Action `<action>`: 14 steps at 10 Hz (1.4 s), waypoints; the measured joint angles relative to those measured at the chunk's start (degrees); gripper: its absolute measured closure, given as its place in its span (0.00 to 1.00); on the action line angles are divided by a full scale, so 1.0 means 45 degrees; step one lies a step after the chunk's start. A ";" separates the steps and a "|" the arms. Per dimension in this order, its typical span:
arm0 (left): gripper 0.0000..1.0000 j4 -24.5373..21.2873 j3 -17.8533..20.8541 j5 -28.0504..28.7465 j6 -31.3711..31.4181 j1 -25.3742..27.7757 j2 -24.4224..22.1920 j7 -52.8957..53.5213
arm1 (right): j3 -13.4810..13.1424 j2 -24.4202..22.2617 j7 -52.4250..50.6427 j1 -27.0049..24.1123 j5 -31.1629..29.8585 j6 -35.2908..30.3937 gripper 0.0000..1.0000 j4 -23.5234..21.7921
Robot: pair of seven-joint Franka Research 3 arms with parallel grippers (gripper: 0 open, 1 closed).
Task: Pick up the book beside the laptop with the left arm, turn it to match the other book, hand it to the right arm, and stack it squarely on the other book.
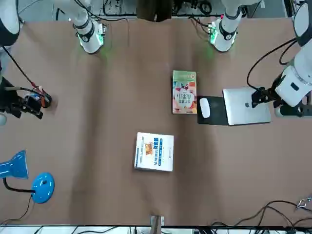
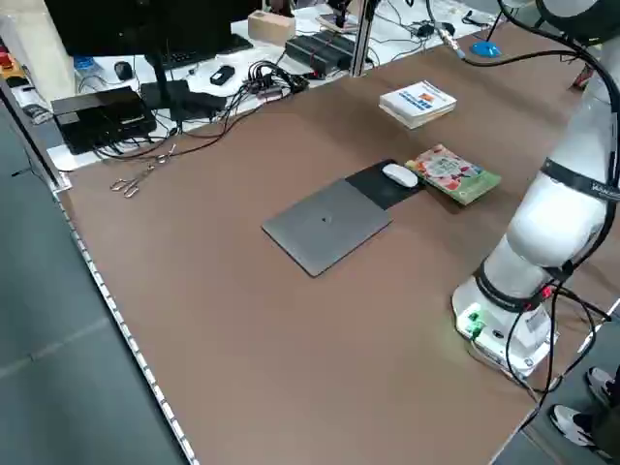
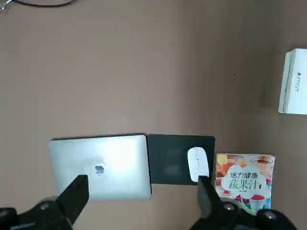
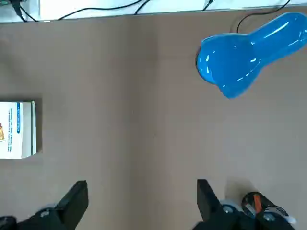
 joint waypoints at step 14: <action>0.00 0.0403 -0.0005 0.0000 0.0000 0.0486 0.0037 0.0000 | -0.0061 0.0007 -0.0004 -0.0067 0.0000 0.0002 0.00 -0.0005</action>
